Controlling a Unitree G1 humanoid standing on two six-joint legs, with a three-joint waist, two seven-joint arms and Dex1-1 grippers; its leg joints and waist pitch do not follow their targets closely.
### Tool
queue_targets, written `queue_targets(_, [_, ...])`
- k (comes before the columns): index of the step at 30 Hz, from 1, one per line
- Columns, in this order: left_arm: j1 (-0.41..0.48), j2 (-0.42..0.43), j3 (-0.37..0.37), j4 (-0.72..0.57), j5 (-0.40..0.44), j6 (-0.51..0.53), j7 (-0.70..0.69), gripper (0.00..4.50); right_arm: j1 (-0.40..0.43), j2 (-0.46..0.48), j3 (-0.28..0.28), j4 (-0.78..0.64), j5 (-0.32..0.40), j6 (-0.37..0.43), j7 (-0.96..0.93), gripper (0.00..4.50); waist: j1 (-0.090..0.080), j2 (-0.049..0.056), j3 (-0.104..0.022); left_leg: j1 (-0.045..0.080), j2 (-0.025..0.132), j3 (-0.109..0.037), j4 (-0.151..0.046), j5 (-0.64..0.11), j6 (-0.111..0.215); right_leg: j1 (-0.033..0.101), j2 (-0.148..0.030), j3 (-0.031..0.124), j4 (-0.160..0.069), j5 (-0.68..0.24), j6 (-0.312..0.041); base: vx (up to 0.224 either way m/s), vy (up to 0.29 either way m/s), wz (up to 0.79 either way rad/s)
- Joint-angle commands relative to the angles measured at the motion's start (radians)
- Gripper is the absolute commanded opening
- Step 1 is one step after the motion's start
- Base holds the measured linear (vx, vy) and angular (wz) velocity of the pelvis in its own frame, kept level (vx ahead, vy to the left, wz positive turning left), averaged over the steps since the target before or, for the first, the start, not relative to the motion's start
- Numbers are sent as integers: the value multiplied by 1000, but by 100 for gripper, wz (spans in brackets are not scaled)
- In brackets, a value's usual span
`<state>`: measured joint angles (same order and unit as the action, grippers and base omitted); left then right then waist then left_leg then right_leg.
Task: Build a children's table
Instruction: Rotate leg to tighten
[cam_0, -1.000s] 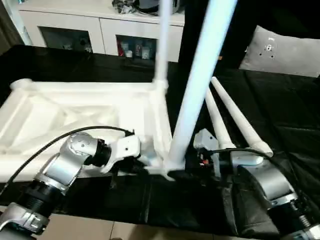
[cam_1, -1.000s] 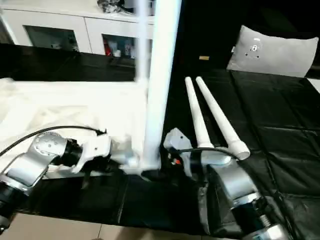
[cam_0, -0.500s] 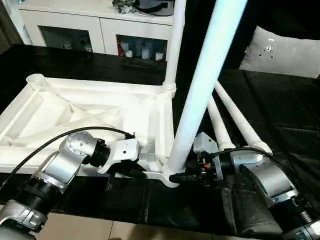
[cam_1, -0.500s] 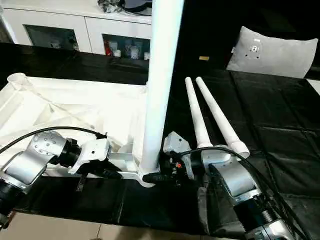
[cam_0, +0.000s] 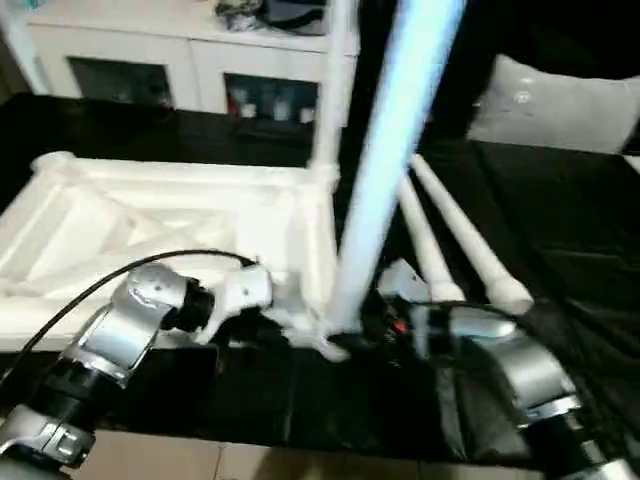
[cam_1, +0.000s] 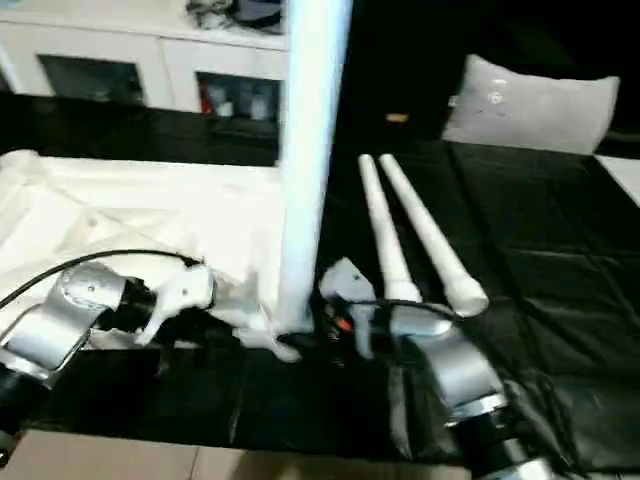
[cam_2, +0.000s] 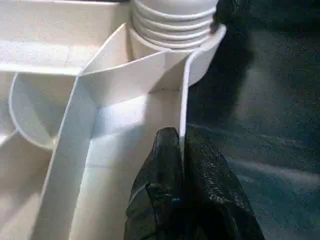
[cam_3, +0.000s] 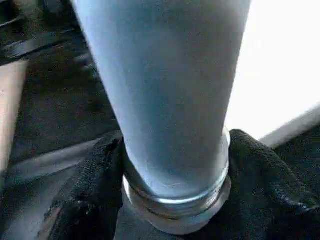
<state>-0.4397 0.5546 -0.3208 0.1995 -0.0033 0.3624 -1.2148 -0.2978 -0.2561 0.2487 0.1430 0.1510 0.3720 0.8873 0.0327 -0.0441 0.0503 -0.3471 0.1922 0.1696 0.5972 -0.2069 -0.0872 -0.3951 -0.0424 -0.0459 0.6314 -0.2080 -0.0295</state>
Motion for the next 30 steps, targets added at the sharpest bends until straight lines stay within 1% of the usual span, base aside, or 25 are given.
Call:
queue_targets(1, [-8, -91, 29, -84, -31, 112, 131, 0, -2, 96, 51, 42, -34, 36, -132, 272, 1, 10, -50, -4, 35, -14, -73, -170, -18, 50, -89, 51, -92, -328, -149, 0, 0, 0])
queue_targets(2, [-8, -91, 29, -84, -31, 112, 131, 0, -2, 96, 51, 42, -34, 36, -132, 272, -5, 11, -49, -3, 35, -15, -73, -177, -20, 46, -88, 51, -95, -334, -149, 0, 0, 0])
queue_targets(3, [-6, -131, 46, -105, -22, 174, 197, 0, -3, 152, 39, 54, -34, 68, -201, 272, -8, 10, -50, -3, 34, -14, -71, -172, -17, 45, -87, 52, -95, -328, -150, 0, 0, 0])
queue_targets(4, [-5, -139, 49, -109, -19, 186, 211, 0, -3, 163, 37, 56, -34, 73, -215, 271, -11, 11, -50, -2, 34, -13, -70, -171, -18, 44, -87, 54, -95, -321, -152, 0, 0, 0])
queue_targets(5, [-3, -185, 67, -129, 3, 247, 289, 0, -4, 223, 25, 69, -41, 100, -293, 271, -15, 14, -52, -1, 34, -12, -68, -166, -16, 44, -86, 55, -94, -299, -159, 0, 0, 0])
queue_targets(6, [-3, -197, 71, -134, 9, 264, 308, 0, -5, 237, 23, 71, -44, 108, -312, 271, -14, 15, -49, -2, 35, -12, -69, -167, -13, 41, -86, 55, -98, -302, -161, 0, 0, 0])
queue_targets(7, [-7, -235, 90, -140, 21, 298, 366, 0, -15, 267, 19, 93, -68, 113, -374, 271, -13, 13, -52, -2, 33, -12, -68, -154, -12, 44, -85, 55, -93, -281, -161, 0, 0, 0])
queue_targets(8, [-11, -265, 102, -150, 27, 330, 409, 0, -24, 291, 15, 114, -85, 114, -428, 270, -14, 16, -51, -2, 33, -12, -69, -146, -13, 42, -83, 54, -94, -261, -166, 0, 0, 0])
queue_targets(10, [-13, -279, 106, -153, 29, 339, 425, 0, -29, 303, 12, 125, -89, 117, -449, 270, -12, 15, -53, -4, 30, -12, -67, -147, -7, 46, -82, 54, -93, -249, -161, 0, 0, 0])
queue_targets(11, [-20, -296, 104, -150, 29, 335, 446, 0, -42, 314, 11, 148, -99, 85, -457, 270, -11, 12, -53, -4, 32, -12, -68, -145, -4, 46, -83, 55, -93, -238, -156, 0, 0, 0])
queue_targets(12, [-20, -296, 104, -150, 29, 335, 446, 0, -42, 314, 11, 148, -99, 85, -457, 270, -10, 16, -53, -4, 32, -12, -68, -146, -4, 45, -83, 55, -91, -232, -156, 0, 0, 0])
queue_targets(13, [-22, -297, 101, -147, 29, 330, 448, 0, -45, 316, 10, 154, -96, 67, -448, 270, -10, 14, -54, -5, 31, -11, -68, -143, 0, 47, -82, 55, -92, -218, -155, 0, 0, 0])
queue_targets(14, [-24, -290, 91, -148, 32, 318, 448, 0, -49, 316, 3, 156, -100, 48, -452, 270, -9, 18, -54, -7, 32, -12, -69, -138, 2, 48, -83, 55, -90, -199, -155, 0, 0, 0])
queue_targets(15, [-24, -287, 88, -148, 32, 314, 446, 0, -50, 316, 1, 155, -101, 44, -454, 340, -9, 16, -55, -7, 31, -12, -68, -132, 5, 49, -81, 55, -88, -183, -156, 0, 0, 0])
queue_targets(16, [-22, -282, 83, -155, 37, 323, 446, 0, -50, 320, -10, 151, -99, 45, -458, 340, -9, 16, -55, -7, 31, -11, -68, -129, 6, 50, -82, 55, -88, -177, -157, 0, 0, 0])
queue_targets(17, [-21, -275, 82, -157, 40, 324, 443, 0, -51, 321, -18, 147, -96, 45, -458, 340, -9, 20, -54, -7, 31, -12, -68, -129, 6, 48, -82, 55, -88, -173, -161, 0, 0, 0])
queue_targets(18, [-19, -270, 82, -164, 46, 334, 443, 0, -51, 323, -28, 143, -91, 45, -463, 347, -9, 20, -55, -7, 31, -11, -68, -130, 7, 49, -82, 55, -89, -170, -162, 0, 0, 0])
queue_targets(20, [-17, -247, 83, -170, 48, 336, 430, 0, -53, 312, -37, 131, -79, 33, -455, 377, -10, 23, -54, -7, 32, -13, -69, -138, 4, 49, -83, 56, -88, -175, -163, 0, 0, 0])
queue_targets(21, [-18, -243, 83, -168, 46, 336, 430, 0, -54, 309, -39, 131, -79, 30, -456, 386, -12, 20, -54, -7, 31, -12, -69, -141, 4, 49, -81, 56, -88, -172, -164, 0, 0, 0])
queue_targets(24, [-17, -220, 80, -161, 42, 315, 411, 0, -47, 290, -42, 115, -73, 11, -429, 396, -12, 20, -56, -8, 32, -12, -68, -128, 7, 51, -82, 56, -85, -148, -169, 0, 0, 0])
queue_targets(25, [-17, -220, 80, -161, 42, 315, 411, 0, -47, 290, -42, 115, -73, 11, -429, 427, -13, 21, -56, -7, 32, -11, -68, -124, 10, 51, -81, 56, -85, -132, -173, 0, 0, 0])
queue_targets(26, [-17, -218, 80, -160, 42, 313, 409, 0, -46, 287, -42, 113, -72, 11, -427, 427, -13, 21, -56, -8, 32, -11, -67, -119, 10, 52, -81, 56, -83, -122, -176, 0, 0, 0])
queue_targets(27, [-15, -187, 74, -135, 41, 273, 374, 0, -26, 240, -42, 70, -63, 6, -370, 436, -13, 21, -55, -8, 31, -12, -68, -122, 14, 53, -80, 55, -84, -119, -179, 0, 0, 0])
queue_targets(29, [-16, -171, 70, -124, 39, 248, 352, 0, -17, 215, -41, 51, -57, 1, -335, 444, -9, 21, -55, -8, 31, -12, -67, -117, 23, 55, -81, 56, -84, -108, -177, 0, 0, 0])
queue_targets(30, [-17, -147, 62, -109, 36, 214, 321, 0, -4, 171, -42, 25, -50, -1, -285, 444, -9, 23, -55, -8, 31, -10, -67, -118, 24, 54, -81, 56, -84, -107, -176, 0, 0, 0])
